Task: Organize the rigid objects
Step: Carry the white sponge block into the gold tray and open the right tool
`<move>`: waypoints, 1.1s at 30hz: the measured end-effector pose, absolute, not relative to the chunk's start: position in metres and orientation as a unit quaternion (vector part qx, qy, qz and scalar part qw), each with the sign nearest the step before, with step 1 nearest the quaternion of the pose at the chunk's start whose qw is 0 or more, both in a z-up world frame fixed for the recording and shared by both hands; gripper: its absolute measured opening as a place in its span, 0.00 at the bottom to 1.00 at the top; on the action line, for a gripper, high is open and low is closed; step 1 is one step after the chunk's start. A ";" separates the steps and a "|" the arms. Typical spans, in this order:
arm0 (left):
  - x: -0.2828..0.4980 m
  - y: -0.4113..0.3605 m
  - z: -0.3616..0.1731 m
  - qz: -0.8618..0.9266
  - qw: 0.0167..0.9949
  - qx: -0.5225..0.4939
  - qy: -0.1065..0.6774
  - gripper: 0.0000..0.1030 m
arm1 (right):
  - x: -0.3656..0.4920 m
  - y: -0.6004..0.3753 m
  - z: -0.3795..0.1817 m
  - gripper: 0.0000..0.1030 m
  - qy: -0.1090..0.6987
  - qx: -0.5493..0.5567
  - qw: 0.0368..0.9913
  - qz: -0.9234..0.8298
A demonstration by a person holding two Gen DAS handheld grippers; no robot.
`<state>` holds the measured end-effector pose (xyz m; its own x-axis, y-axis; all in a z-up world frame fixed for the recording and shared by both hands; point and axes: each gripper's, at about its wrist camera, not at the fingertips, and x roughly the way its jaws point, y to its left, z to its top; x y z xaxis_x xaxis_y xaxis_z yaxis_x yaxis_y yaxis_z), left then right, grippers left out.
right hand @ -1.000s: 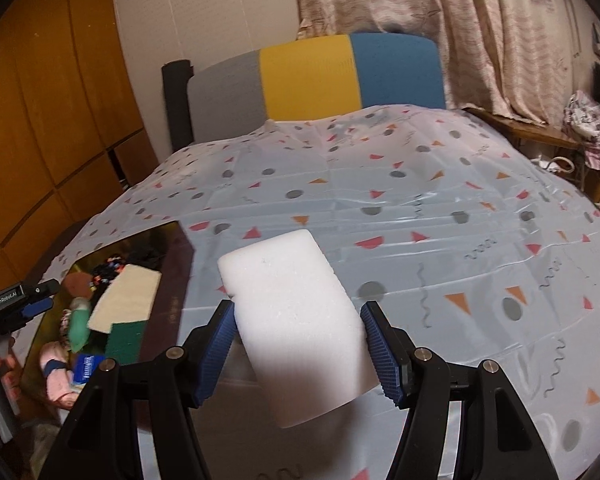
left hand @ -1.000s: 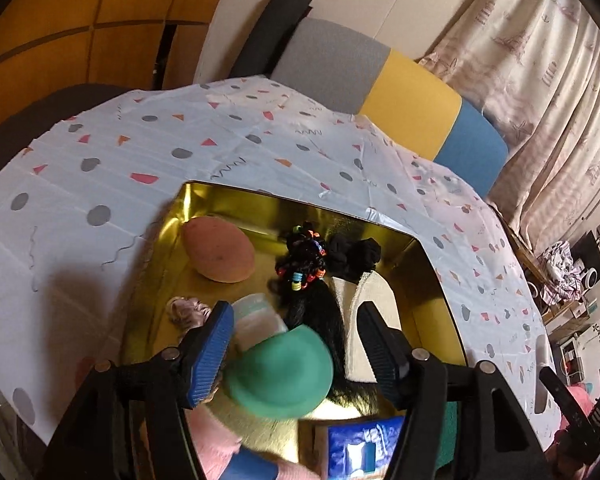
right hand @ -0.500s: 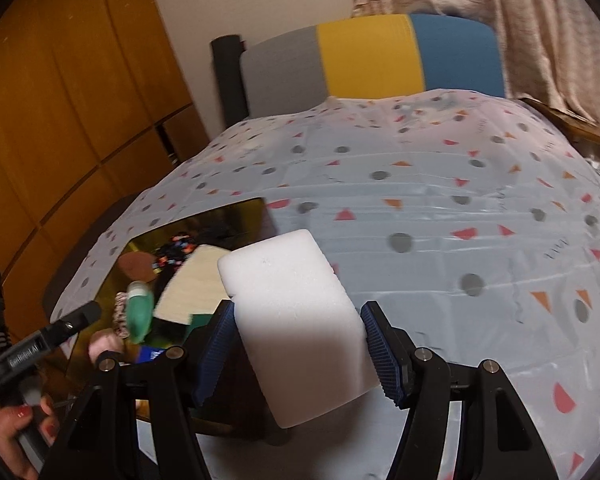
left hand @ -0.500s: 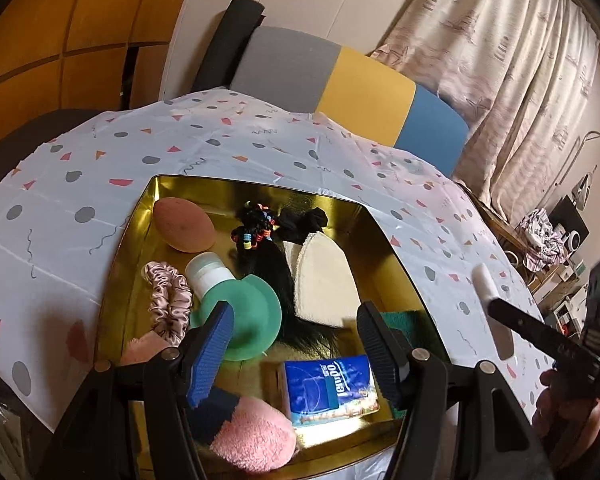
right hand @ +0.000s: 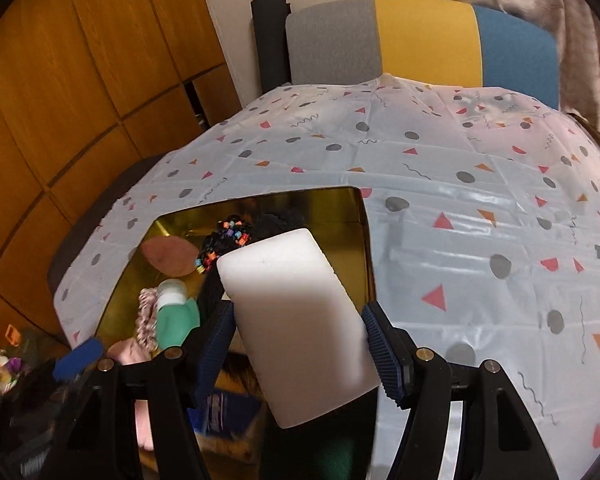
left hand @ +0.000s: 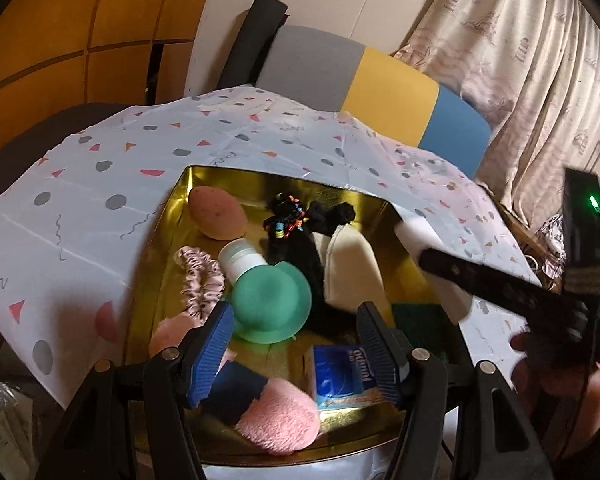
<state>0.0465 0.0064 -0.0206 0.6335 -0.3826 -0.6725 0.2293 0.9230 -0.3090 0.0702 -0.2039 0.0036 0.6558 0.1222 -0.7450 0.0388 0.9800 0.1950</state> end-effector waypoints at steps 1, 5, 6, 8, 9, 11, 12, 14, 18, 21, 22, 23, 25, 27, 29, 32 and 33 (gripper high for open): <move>0.046 0.008 -0.020 -0.168 0.899 -0.097 0.393 0.63 | 0.076 -0.202 0.003 0.64 0.415 0.095 0.905 0.021; 0.046 0.012 -0.019 -0.151 0.904 -0.094 0.389 0.63 | 0.098 -0.195 0.000 0.65 0.413 0.078 0.907 0.009; 0.047 0.013 -0.018 -0.146 0.905 -0.094 0.389 0.63 | 0.104 -0.193 -0.002 0.65 0.413 0.072 0.908 0.003; 0.047 0.015 -0.018 -0.139 0.906 -0.093 0.389 0.63 | 0.116 -0.193 -0.007 0.66 0.416 0.067 0.907 -0.011; 0.048 0.015 -0.019 -0.137 0.906 -0.091 0.390 0.63 | 0.121 -0.194 -0.010 0.66 0.419 0.070 0.905 -0.016; 0.048 0.016 -0.019 -0.128 0.908 -0.088 0.390 0.63 | 0.128 -0.198 -0.014 0.68 0.423 0.082 0.902 -0.022; 0.048 0.016 -0.019 -0.125 0.908 -0.087 0.389 0.63 | 0.132 -0.201 -0.017 0.71 0.427 0.087 0.899 -0.032; 0.049 0.016 -0.019 -0.119 0.910 -0.083 0.387 0.63 | 0.134 -0.205 -0.020 0.77 0.428 0.087 0.898 -0.052; 0.047 0.014 -0.017 -0.118 0.915 -0.081 0.377 0.63 | 0.131 -0.217 -0.018 0.81 0.417 0.102 0.901 -0.070; 0.045 0.012 -0.015 -0.108 0.920 -0.074 0.370 0.63 | 0.123 -0.223 -0.015 0.85 0.411 0.101 0.902 -0.088; 0.046 0.011 -0.014 -0.102 0.921 -0.071 0.370 0.63 | 0.118 -0.225 -0.014 0.85 0.410 0.105 0.902 -0.089; 0.046 0.010 -0.014 -0.094 0.922 -0.066 0.371 0.63 | 0.114 -0.225 -0.013 0.85 0.411 0.110 0.901 -0.086; 0.046 0.010 -0.014 -0.085 0.922 -0.062 0.372 0.63 | 0.106 -0.224 -0.011 0.85 0.412 0.110 0.901 -0.081; 0.047 0.011 -0.015 -0.074 0.922 -0.066 0.374 0.63 | 0.096 -0.218 -0.008 0.87 0.411 0.096 0.904 -0.073; 0.047 0.015 -0.015 -0.072 0.922 -0.073 0.373 0.63 | 0.088 -0.211 -0.005 0.89 0.409 0.077 0.906 -0.071; 0.045 0.017 -0.015 -0.060 0.923 -0.068 0.373 0.63 | 0.077 -0.203 0.000 0.92 0.403 0.060 0.911 -0.065; 0.045 0.017 -0.015 -0.055 0.923 -0.064 0.374 0.63 | 0.072 -0.199 0.003 0.92 0.402 0.054 0.912 -0.061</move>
<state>0.0452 0.0167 -0.0151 0.7138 -0.1501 -0.6841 0.0538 0.9856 -0.1601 0.0722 -0.1991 0.0026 0.6687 -0.0674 -0.7404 0.1543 0.9868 0.0496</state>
